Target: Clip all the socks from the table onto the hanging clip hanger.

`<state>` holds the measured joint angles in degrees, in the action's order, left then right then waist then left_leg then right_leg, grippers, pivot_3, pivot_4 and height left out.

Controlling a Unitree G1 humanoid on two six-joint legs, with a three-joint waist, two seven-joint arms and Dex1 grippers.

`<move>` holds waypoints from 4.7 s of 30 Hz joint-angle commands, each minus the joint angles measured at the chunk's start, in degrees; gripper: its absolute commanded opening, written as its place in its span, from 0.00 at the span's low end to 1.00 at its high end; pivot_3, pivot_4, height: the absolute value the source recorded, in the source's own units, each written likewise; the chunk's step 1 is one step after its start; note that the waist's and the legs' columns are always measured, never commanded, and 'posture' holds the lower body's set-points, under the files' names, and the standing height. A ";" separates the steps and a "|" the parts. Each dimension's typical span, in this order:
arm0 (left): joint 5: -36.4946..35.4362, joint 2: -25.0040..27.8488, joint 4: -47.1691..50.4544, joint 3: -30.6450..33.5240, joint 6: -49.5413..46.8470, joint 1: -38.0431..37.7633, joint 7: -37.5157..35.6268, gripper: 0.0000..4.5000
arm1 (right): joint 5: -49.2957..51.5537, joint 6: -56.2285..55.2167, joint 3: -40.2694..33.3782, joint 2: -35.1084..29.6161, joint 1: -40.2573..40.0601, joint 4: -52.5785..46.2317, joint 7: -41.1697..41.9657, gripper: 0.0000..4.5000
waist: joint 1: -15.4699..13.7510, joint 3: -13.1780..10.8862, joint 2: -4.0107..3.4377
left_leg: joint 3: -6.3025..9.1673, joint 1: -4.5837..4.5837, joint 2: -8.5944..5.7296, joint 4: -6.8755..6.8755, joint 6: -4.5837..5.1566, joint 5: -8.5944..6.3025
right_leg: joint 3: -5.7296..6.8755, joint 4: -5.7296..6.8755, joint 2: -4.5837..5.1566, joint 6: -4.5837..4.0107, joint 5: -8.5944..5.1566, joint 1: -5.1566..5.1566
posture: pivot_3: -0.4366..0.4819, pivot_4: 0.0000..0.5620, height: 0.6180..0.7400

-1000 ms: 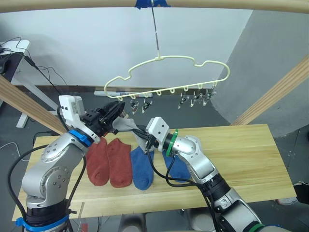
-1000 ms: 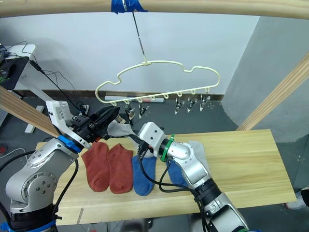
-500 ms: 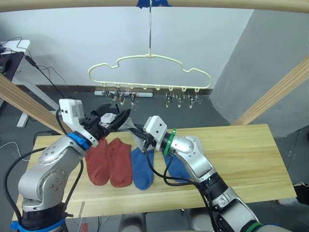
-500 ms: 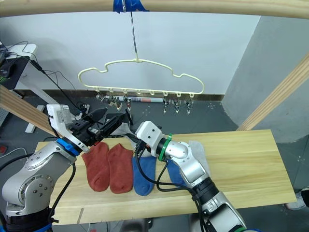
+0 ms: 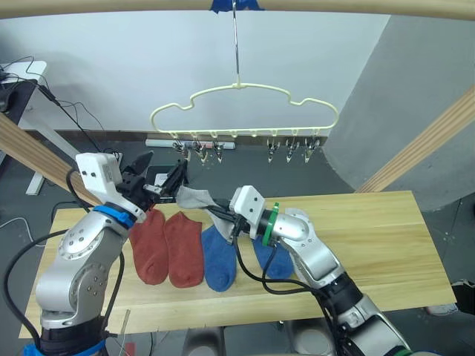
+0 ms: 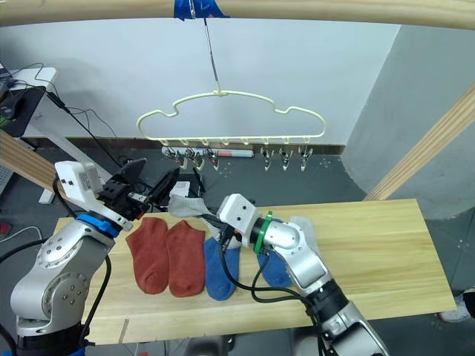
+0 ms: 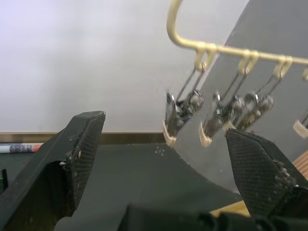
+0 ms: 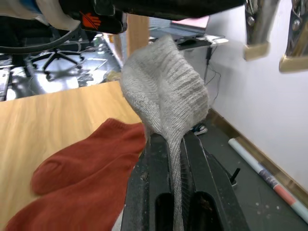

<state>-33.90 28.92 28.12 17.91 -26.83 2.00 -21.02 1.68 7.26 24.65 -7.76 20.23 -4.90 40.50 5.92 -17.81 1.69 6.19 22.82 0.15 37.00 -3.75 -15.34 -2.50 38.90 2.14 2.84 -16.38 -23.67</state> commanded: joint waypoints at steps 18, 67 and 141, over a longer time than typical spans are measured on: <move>6.90 0.76 2.45 -5.07 8.03 -2.29 -7.73 0.99 | 7.16 22.73 -32.02 -24.30 -24.87 -11.52 -5.51 0.00 | -0.66 -0.01 -0.02 | -0.03 -0.12 -0.39 0.01 0.03 0.01 | -0.04 0.07 -0.18 0.02 0.02 0.13 | 0.29 0.58 1.00; 19.92 -11.41 -6.65 -6.89 16.89 8.00 6.49 0.84 | 22.35 15.19 -25.84 -31.44 -12.80 -28.22 9.35 0.81 | -0.32 -0.08 -0.04 | 0.03 -0.12 -0.46 0.20 0.08 0.02 | 0.04 0.03 -0.13 0.07 0.05 0.31 | 0.24 0.60 1.00; 11.89 -8.69 -3.95 -7.78 6.65 14.46 1.33 0.04 | 3.48 6.66 -23.66 -18.00 -15.75 15.83 -12.43 0.71 | 0.53 -0.91 0.07 | -0.03 -0.16 -0.45 0.18 0.07 0.03 | -0.04 0.06 -0.14 0.08 0.06 0.29 | 0.27 0.64 1.00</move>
<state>-19.75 19.33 20.70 8.57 -19.39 15.70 -18.85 5.73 12.90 1.09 -25.72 6.16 9.47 28.11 6.46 -18.72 1.77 6.18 22.66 -0.30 37.19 -3.68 -15.32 -2.53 38.96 2.00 2.92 -16.33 -23.37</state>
